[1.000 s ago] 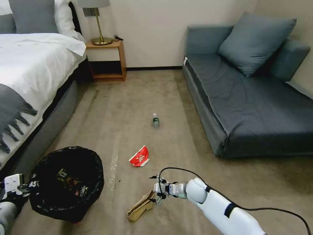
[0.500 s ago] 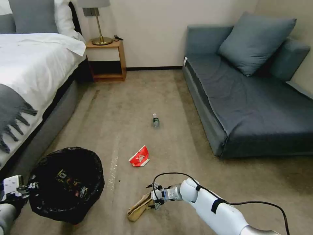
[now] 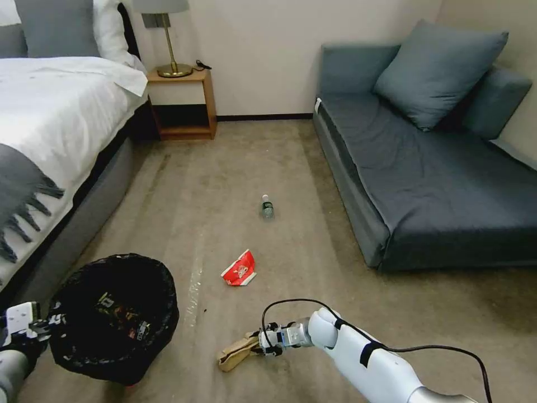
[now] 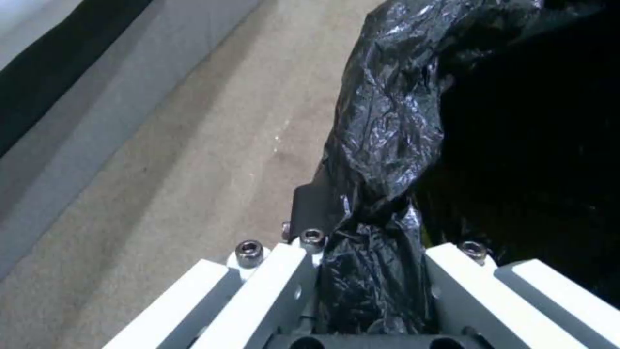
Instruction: Pick up the trash bin, then pick up the garbage on the floor and place it into the trash bin.
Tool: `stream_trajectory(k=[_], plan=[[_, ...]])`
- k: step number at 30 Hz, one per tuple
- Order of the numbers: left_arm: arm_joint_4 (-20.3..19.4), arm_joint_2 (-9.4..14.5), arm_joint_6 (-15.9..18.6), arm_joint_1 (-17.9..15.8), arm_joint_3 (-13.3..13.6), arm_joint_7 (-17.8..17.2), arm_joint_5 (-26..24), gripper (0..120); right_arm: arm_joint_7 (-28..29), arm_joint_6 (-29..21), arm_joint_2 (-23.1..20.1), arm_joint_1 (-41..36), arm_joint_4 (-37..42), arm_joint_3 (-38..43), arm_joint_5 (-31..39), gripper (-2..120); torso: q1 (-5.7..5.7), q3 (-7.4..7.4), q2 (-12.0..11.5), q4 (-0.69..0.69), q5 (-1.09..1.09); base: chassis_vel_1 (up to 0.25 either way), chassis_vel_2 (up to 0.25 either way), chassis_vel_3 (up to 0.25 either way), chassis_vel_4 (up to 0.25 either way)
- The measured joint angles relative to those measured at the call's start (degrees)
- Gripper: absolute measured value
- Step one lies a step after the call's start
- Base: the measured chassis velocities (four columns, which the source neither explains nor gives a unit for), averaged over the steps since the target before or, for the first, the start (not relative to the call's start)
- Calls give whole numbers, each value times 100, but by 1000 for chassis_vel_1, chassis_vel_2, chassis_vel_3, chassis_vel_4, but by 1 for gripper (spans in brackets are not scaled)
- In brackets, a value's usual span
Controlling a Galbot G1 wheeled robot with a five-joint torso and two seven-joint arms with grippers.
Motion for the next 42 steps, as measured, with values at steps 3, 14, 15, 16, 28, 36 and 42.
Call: stream_trajectory(k=[3, 14, 15, 16, 28, 36, 42], plan=[[15, 0, 0, -8, 7, 0, 1, 2, 4, 12, 10, -18, -3, 28, -2, 10, 0, 0, 0, 0, 0, 0, 0, 0, 0], [26, -43, 0, -22, 24, -23, 2, 2, 96, -202, -319, -276, 708, 424, 1021, 0, 0, 0, 0, 0, 0, 0, 0, 0, 0], [26, -43, 0, -22, 24, -23, 2, 2, 96, -202, -319, -276, 708, 424, 1021, 0, 0, 0, 0, 0, 0, 0, 0, 0, 0], [30, -43, 0, -24, 21, -23, 2, 2, 119, -272, -432, -341, 919, 474, 1310, 0, 0, 0, 0, 1, 0, 0, 0, 0, 0], [43, -41, 0, -50, 9, -25, -11, 2, 557, -1345, -1258, -978, 3579, 1112, 4382, 0, 0, -1, 0, -1, 0, 0, 0, 0, 0], [-43, -66, 0, -20, 16, -44, 8, 2, 1160, -2000, -1038, -758, 4711, 374, 5118, 0, 0, 0, 0, 0, -1, 0, 0, 0, 0], [-143, -86, 0, 35, 1, -64, 26, 2, 1569, -2144, -67, -141, 4138, -476, 5162, 0, 0, 0, 0, 1, -2, 0, 0, 0, 0]])
